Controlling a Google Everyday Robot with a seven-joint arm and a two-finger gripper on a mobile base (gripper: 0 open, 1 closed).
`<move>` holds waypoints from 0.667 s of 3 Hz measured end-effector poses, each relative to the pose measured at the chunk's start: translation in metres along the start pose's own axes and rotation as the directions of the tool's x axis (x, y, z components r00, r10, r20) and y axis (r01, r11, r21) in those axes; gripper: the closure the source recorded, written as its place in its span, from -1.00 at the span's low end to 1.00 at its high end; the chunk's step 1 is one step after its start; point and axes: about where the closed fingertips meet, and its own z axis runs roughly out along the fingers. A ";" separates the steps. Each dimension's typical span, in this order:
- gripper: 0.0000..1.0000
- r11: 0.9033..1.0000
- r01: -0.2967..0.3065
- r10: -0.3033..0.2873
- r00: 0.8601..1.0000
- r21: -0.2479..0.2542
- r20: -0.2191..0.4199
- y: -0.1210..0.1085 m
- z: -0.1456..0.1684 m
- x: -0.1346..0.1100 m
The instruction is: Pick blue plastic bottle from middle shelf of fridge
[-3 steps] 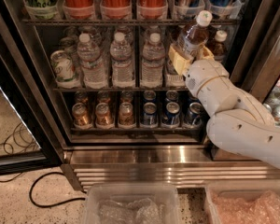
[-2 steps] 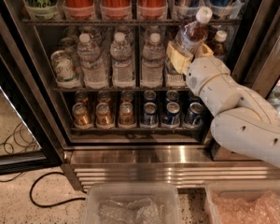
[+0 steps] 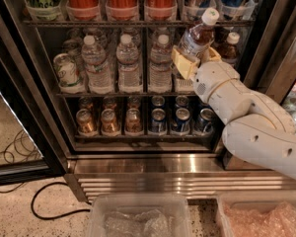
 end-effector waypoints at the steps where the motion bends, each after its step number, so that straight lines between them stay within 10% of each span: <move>1: 1.00 0.999 0.011 -0.011 1.000 -0.041 0.004 0.013 -0.005 -0.004; 2: 1.00 0.993 0.018 -0.018 1.000 -0.118 -0.005 0.039 -0.025 -0.007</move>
Offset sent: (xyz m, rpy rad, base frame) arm -0.0796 0.0408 -0.0063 -0.0808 -0.0046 0.2105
